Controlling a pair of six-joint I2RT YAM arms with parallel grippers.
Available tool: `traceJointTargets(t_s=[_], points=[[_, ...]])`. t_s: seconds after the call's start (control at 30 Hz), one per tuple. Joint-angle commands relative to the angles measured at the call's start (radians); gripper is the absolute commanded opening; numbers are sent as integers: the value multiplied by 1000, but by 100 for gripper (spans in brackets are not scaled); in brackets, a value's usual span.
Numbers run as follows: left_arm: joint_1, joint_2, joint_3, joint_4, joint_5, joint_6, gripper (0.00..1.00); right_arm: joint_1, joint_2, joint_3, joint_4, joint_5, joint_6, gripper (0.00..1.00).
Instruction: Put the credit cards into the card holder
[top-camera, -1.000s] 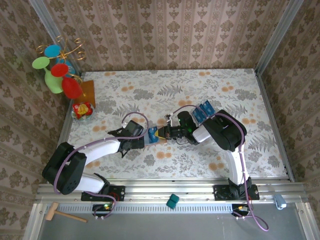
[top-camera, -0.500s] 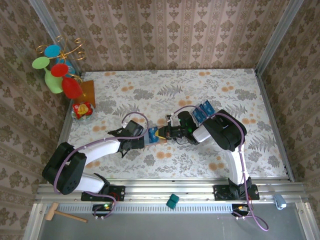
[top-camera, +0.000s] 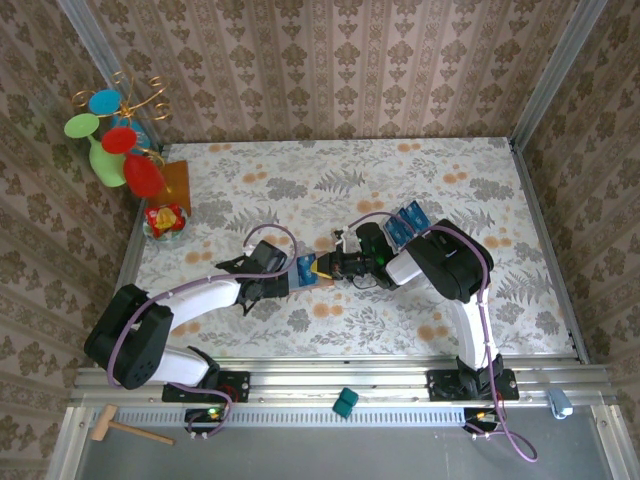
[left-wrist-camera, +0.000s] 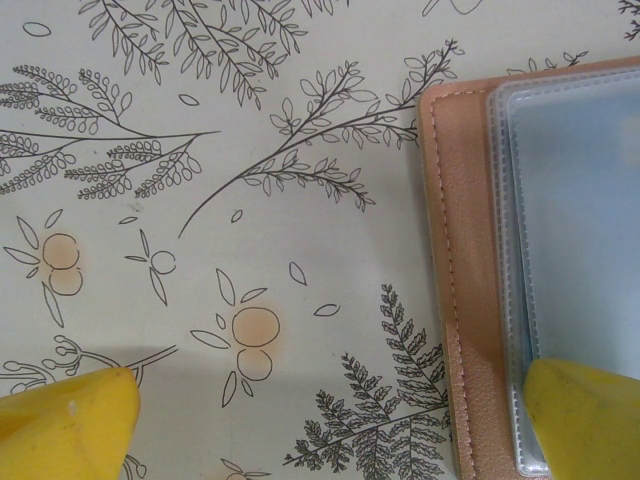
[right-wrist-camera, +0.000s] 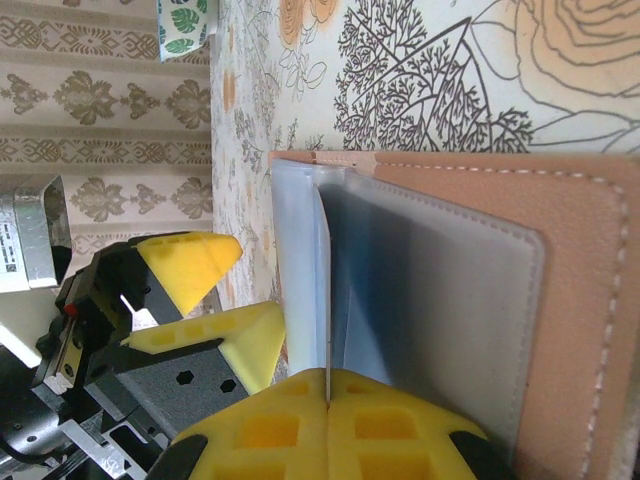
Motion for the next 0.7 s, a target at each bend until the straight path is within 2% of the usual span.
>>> traceJointTargets(t_s=[0.0, 0.67], points=[[-7, 12, 5, -21, -18, -9, 100, -3, 29, -10, -101, 1, 13, 0], [-6, 16, 5, -14, -16, -11, 100, 4, 48, 50, -226, -33, -6, 0]])
